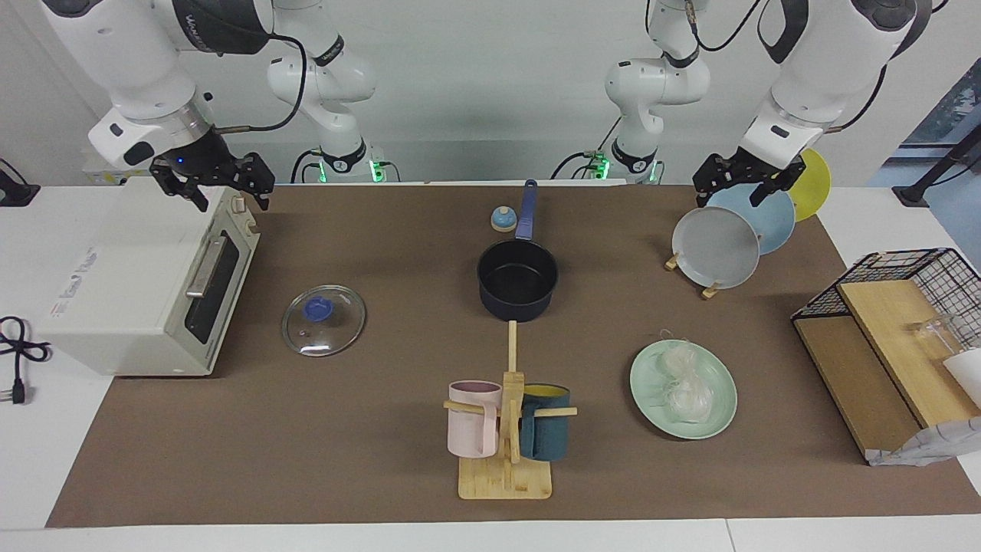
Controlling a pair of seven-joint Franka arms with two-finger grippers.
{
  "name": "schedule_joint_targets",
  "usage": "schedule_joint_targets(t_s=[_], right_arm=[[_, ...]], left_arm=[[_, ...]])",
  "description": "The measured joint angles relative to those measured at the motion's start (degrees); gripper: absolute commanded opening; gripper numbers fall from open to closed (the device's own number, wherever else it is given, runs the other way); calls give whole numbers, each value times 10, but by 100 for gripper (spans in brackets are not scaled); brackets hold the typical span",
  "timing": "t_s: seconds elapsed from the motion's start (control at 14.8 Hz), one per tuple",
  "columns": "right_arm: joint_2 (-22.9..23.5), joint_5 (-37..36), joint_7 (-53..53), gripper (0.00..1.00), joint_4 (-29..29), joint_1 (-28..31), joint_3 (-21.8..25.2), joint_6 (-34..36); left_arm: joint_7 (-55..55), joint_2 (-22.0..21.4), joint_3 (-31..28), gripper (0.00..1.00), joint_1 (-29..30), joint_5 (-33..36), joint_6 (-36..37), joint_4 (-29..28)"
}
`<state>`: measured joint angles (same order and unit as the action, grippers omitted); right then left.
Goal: Transfer vermicelli from plate to pot
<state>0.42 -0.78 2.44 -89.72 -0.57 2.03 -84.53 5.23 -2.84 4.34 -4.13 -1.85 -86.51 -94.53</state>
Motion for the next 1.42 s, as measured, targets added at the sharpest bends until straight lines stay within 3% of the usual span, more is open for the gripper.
schedule_joint_targets(t_s=[0.61, 0.95, 1.42], right_arm=[[0, 1, 0, 100, -4, -6, -1, -21], [4, 27, 0, 100, -81, -11, -2, -144], [58, 30, 4, 100, -228, -35, -2, -344]], left_arm=[[0, 0, 0, 100, 0, 0, 0, 0], [0, 0, 0, 100, 0, 0, 0, 0], [1, 0, 0, 100, 0, 0, -16, 0]])
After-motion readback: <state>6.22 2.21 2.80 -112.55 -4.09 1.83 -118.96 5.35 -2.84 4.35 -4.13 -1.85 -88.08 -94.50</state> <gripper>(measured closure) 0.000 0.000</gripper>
